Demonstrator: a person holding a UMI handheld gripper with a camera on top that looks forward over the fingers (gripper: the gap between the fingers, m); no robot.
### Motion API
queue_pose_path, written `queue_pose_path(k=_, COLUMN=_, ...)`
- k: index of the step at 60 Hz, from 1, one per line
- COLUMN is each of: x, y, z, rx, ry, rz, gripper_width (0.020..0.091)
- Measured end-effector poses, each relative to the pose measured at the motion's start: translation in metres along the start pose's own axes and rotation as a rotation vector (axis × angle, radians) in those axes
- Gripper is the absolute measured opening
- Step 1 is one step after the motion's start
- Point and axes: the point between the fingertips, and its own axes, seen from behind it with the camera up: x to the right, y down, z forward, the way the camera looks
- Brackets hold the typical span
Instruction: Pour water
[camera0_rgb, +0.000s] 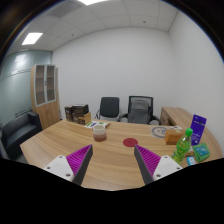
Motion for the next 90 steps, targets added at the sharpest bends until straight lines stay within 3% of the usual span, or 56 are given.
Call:
queue_pose_path(k=8, x=0.038, y=0.023, z=-0.004, rx=-0.021, ry=0.049, rz=0.014, gripper_width=0.0852)
queue_pose_path(k=26, x=0.206, y=0.093, z=-0.029, rx=-0.089, ry=0.282, rz=0.112, gripper_width=0.0848)
queue_pose_path(k=38, x=0.260, y=0.097, z=0.013, rx=-0.063, ry=0.294, rz=0.110, gripper_width=0.0849)
queue_pose_path(k=51, x=0.276, y=0.075, z=0.068, rx=0.014, ry=0.252, rz=0.082, gripper_width=0.0849)
queue_pose_path(k=55, x=0.277, y=0.071, z=0.080, rx=0.044, ry=0.247, rz=0.073, gripper_width=0.0774)
queue_pose_path(k=59, x=0.278, y=0.076, z=0.089, rx=0.029, ry=0.242, rz=0.073, gripper_width=0.0594)
queue_pose_path(k=65, x=0.280, y=0.071, z=0.092, rx=0.062, ry=0.239, rz=0.053, gripper_width=0.0560)
queue_pose_path(k=77, x=0.277, y=0.069, z=0.096, rx=0.086, ry=0.240, rz=-0.030, gripper_width=0.0352)
queue_pose_path(k=90, x=0.263, y=0.059, z=0.115, rx=-0.002, ry=0.313, rz=-0.202, gripper_width=0.0350)
